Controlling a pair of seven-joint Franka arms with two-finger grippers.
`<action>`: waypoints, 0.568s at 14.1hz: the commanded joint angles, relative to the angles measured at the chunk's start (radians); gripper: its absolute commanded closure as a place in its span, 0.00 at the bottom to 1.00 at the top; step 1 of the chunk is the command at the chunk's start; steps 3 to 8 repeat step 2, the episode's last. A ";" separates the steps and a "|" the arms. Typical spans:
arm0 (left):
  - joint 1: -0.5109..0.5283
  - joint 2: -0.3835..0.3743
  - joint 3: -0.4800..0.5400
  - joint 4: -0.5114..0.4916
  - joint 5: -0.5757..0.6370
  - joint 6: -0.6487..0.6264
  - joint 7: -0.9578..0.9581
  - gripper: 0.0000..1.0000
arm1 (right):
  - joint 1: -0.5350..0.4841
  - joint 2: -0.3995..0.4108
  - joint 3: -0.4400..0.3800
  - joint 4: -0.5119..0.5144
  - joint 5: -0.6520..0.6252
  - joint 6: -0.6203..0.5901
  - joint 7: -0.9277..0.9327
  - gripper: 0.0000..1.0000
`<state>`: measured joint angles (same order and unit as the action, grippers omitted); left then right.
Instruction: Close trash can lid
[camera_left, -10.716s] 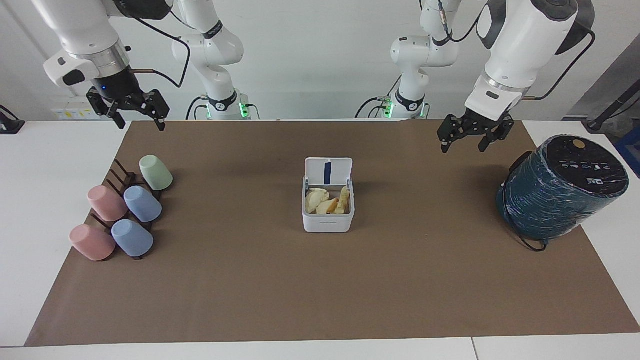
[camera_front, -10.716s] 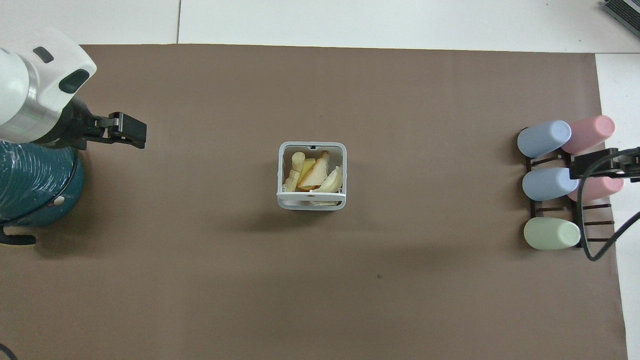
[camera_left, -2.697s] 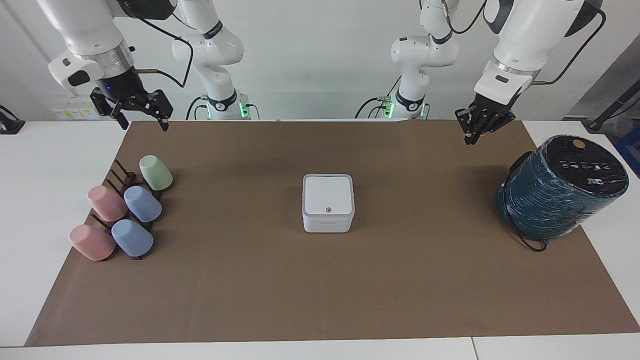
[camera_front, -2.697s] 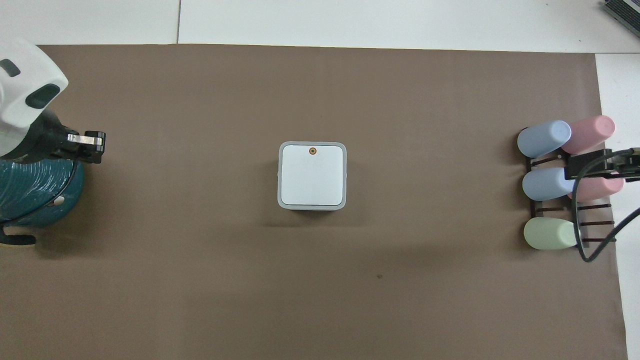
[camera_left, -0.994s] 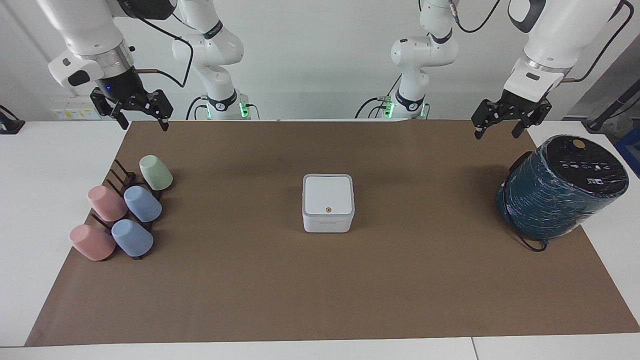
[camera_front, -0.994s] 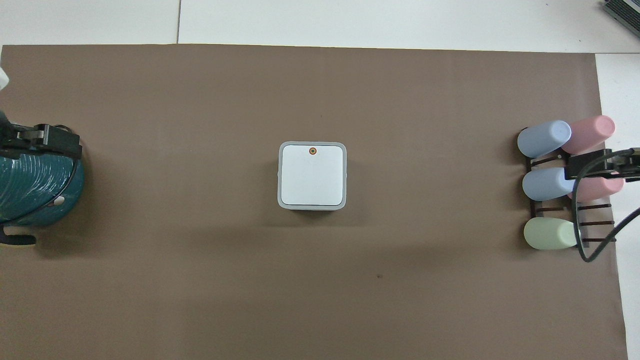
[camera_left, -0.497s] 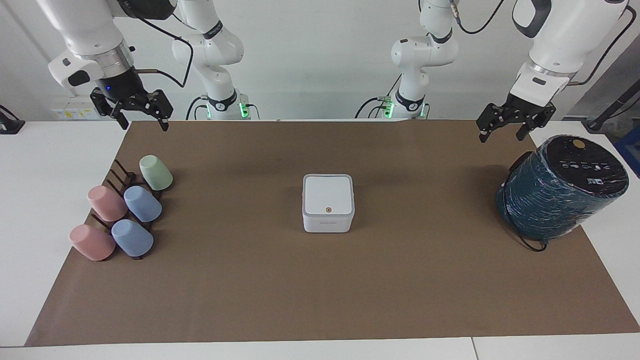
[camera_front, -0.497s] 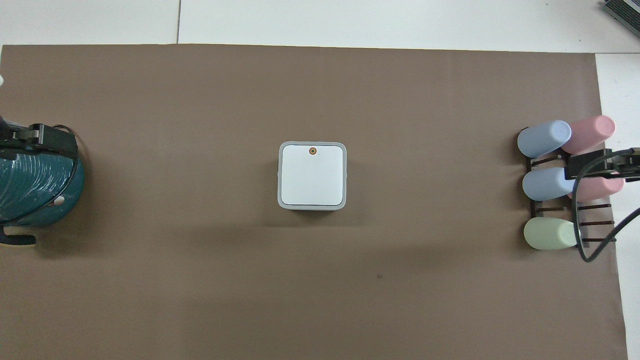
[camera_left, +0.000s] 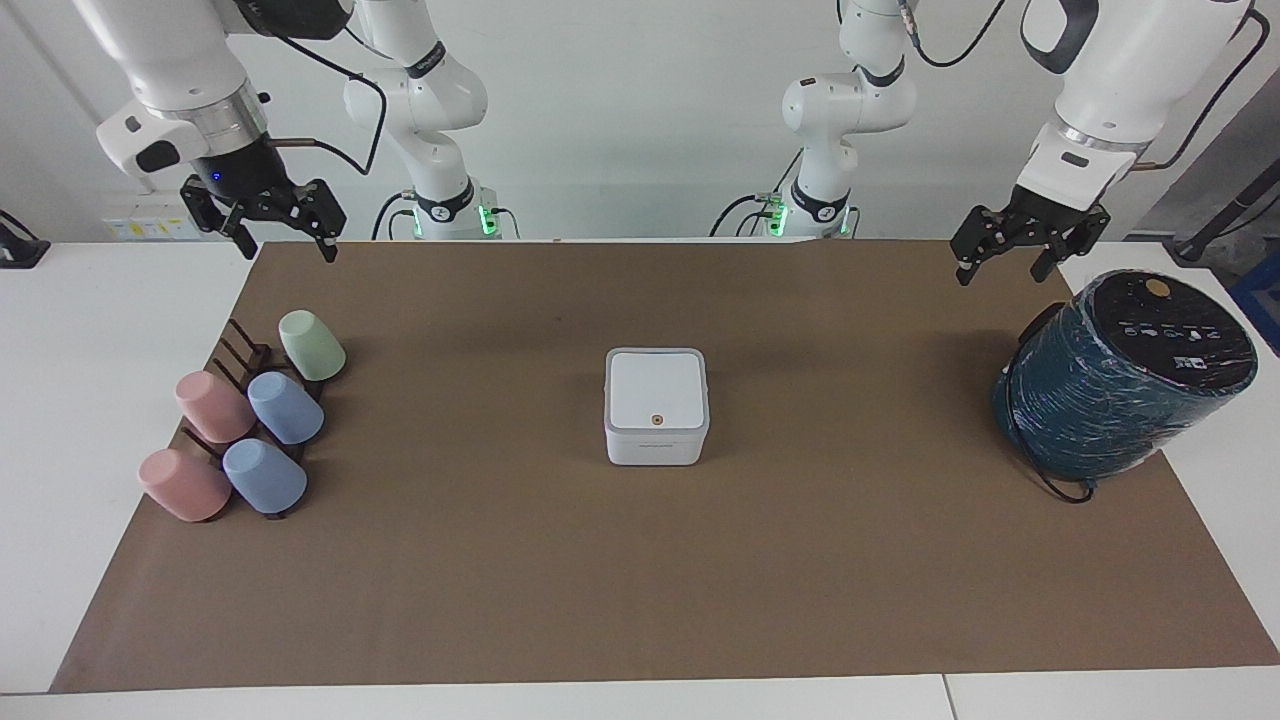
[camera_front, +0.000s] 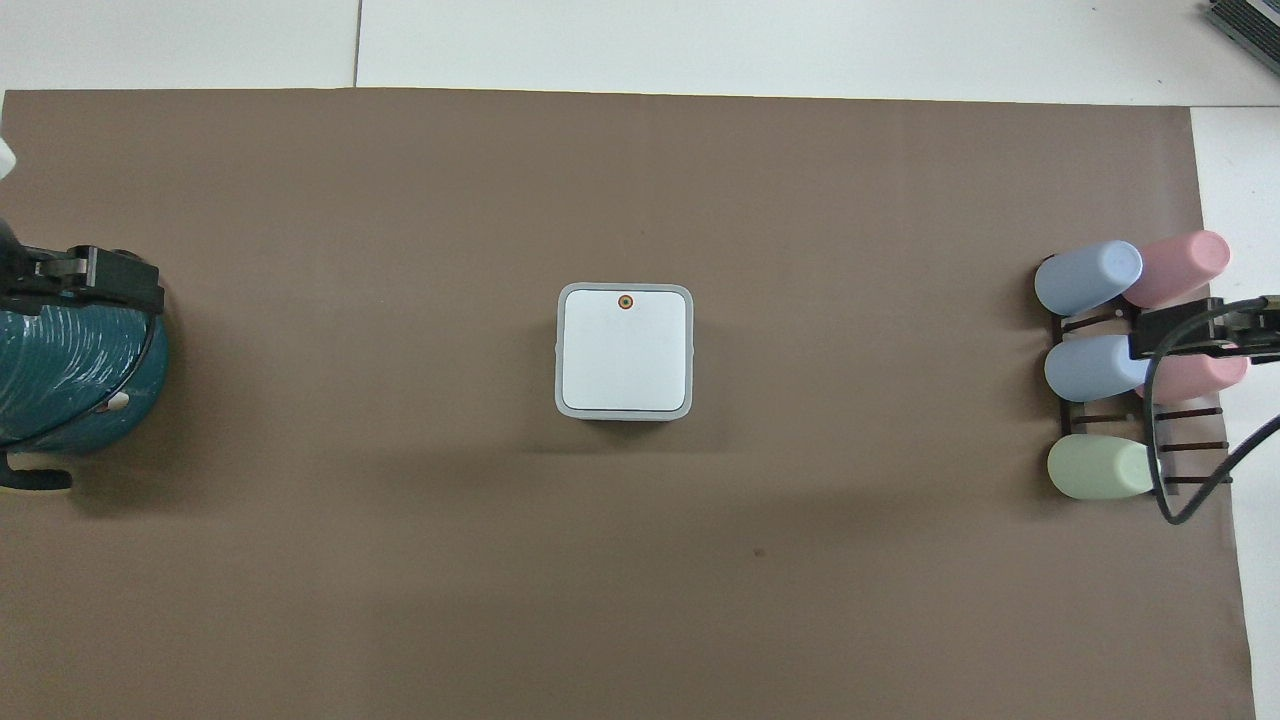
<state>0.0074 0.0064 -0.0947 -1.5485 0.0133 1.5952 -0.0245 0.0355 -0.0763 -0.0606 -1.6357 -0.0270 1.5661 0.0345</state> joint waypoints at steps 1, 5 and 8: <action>-0.023 -0.026 -0.002 -0.025 -0.010 0.012 -0.011 0.00 | -0.006 -0.007 0.004 -0.007 -0.004 -0.003 -0.016 0.00; -0.026 -0.026 -0.008 -0.027 -0.010 0.015 -0.011 0.00 | -0.006 -0.007 0.004 -0.007 -0.004 -0.003 -0.016 0.00; -0.026 -0.026 -0.008 -0.027 -0.010 0.015 -0.011 0.00 | -0.006 -0.007 0.004 -0.007 -0.004 -0.003 -0.016 0.00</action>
